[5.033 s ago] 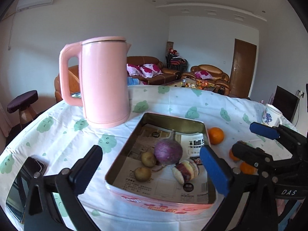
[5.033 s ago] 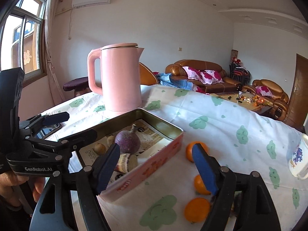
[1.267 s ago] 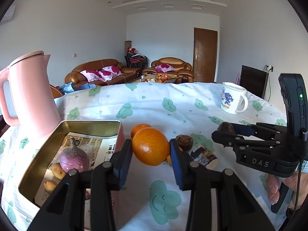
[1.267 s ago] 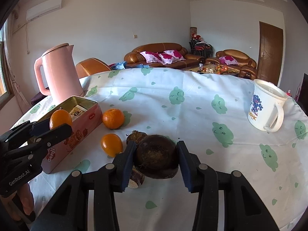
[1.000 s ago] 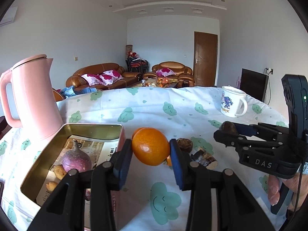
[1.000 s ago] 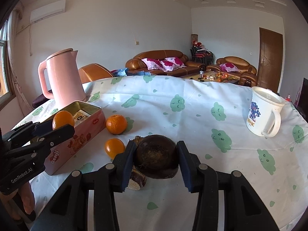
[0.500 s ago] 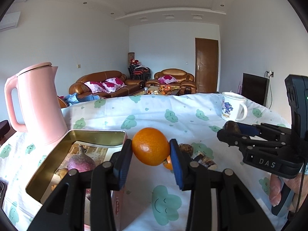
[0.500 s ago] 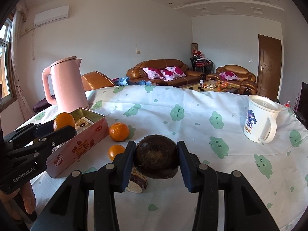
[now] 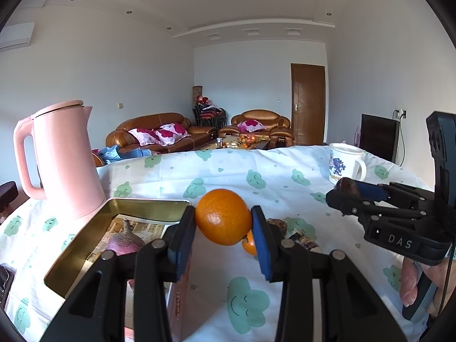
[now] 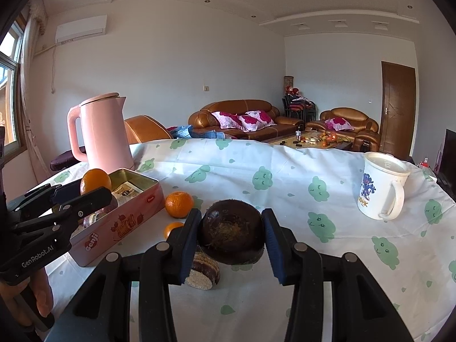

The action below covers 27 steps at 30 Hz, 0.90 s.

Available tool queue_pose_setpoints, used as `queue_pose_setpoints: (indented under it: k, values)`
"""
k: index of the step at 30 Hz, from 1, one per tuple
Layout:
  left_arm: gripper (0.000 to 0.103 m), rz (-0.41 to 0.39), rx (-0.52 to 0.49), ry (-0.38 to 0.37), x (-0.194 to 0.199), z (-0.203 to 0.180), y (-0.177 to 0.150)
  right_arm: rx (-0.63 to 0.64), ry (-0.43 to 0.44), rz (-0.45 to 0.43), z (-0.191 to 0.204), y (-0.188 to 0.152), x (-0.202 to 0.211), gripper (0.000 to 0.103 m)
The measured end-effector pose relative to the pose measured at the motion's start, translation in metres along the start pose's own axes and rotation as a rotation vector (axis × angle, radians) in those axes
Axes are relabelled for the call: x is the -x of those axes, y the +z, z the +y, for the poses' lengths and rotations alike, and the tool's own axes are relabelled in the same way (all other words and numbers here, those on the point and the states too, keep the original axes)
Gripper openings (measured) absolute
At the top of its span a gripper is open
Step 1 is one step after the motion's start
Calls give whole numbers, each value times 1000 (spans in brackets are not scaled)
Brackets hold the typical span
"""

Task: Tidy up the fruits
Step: 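Lift the orange and dark fruit off the table with both grippers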

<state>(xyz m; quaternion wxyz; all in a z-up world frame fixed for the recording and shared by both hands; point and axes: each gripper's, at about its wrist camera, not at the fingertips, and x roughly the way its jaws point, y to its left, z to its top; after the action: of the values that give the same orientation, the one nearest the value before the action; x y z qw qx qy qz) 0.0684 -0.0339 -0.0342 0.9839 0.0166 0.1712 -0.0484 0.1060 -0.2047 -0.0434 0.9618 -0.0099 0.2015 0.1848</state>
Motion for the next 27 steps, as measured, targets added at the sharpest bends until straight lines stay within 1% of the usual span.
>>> queue_pose_setpoints:
  k: [17,27]
  values:
    - [41,-52,-12,22,12,-2,0,26,-11,-84,4,-2,16,46]
    - [41,-67,-9,32,14,-1,-1,31,-13,-116,6,-3,23,46]
